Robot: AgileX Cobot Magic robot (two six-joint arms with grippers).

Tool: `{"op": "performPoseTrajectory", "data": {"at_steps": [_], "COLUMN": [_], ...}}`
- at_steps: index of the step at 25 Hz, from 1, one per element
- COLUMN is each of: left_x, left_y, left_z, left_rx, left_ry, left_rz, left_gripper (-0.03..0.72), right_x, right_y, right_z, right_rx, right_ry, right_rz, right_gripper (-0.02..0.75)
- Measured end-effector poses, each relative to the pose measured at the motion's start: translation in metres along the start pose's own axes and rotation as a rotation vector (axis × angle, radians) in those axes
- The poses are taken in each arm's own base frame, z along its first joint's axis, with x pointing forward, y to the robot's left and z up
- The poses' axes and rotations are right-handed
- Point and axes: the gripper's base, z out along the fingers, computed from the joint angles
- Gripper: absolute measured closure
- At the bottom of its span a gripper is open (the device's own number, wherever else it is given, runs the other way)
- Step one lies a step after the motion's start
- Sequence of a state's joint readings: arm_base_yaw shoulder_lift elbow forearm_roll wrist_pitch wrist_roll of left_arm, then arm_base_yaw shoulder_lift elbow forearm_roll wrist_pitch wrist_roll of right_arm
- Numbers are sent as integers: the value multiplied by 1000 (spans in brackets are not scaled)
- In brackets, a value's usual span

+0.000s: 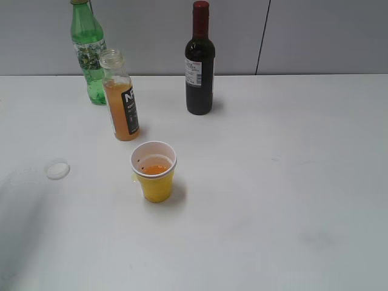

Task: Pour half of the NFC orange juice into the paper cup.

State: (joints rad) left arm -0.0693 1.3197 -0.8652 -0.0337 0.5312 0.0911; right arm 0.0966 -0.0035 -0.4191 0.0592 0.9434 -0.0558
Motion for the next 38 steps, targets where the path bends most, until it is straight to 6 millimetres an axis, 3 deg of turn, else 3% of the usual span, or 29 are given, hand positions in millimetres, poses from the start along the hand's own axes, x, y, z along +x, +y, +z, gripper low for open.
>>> {"op": "performPoseTrajectory", "data": {"at_steps": [4, 8, 11, 23, 28, 34, 38], "left_x": [0, 20, 36, 118, 149, 180, 190], "left_y": [2, 0, -2, -13, -16, -18, -19], "left_z": [-18, -30, -45, -128, -142, -145, -153], "left_rx": [13, 31, 36, 50, 44, 40, 39], "left_ry": [202, 394, 413, 138, 28, -81, -193], "left_rz": [-1, -2, -4, -44, -59, -74, -83], "left_gripper": [95, 98, 98, 98, 98, 98, 98], "right_x": [0, 0, 0, 0, 0, 0, 0], "right_y": [0, 0, 0, 0, 0, 0, 0], "right_z": [0, 0, 0, 0, 0, 0, 0], "right_rx": [0, 0, 0, -1, -1, -1, -1], "right_ry": [0, 0, 0, 0, 0, 0, 0], "right_rz": [0, 0, 0, 1, 1, 1, 1], "right_gripper": [166, 166, 166, 166, 166, 166, 166]}}
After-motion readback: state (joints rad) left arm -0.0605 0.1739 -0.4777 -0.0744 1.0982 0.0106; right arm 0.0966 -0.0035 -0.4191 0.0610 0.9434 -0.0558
